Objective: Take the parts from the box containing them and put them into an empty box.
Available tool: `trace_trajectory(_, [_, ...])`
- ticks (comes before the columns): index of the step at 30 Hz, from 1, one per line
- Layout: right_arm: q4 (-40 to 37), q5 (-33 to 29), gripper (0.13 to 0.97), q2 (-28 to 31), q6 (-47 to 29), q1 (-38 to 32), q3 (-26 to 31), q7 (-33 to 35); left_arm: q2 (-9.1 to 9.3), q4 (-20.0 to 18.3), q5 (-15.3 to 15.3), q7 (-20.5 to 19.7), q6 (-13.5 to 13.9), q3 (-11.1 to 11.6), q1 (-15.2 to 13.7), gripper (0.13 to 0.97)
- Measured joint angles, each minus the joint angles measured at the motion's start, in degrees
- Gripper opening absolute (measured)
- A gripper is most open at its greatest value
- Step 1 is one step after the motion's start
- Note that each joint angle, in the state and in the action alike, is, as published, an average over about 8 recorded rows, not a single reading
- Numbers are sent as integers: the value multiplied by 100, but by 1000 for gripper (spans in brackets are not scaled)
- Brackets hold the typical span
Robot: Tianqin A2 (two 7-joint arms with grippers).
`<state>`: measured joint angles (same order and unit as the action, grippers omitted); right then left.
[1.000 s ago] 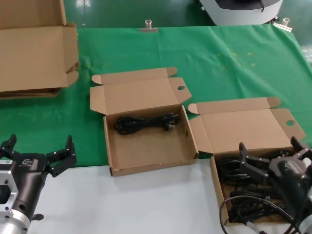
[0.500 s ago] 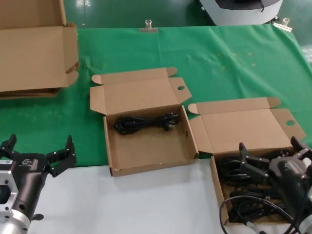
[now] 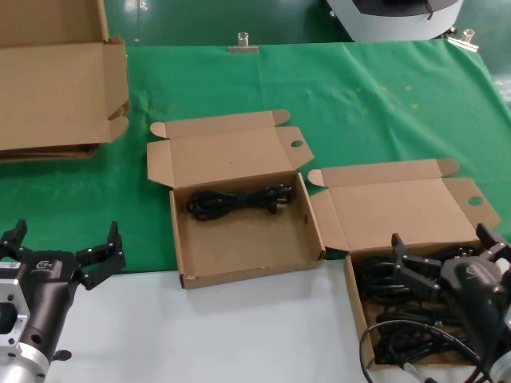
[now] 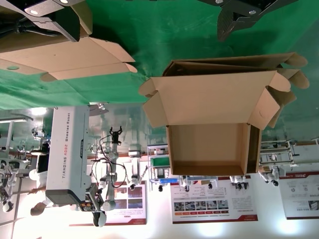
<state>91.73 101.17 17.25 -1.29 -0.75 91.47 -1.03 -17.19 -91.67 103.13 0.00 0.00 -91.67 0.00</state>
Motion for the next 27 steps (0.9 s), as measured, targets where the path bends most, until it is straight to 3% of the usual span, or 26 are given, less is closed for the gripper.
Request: trace_trajectory(27, [0, 0, 966, 0, 0, 0, 0, 0, 0, 0, 0, -1, 0, 0, 0, 966])
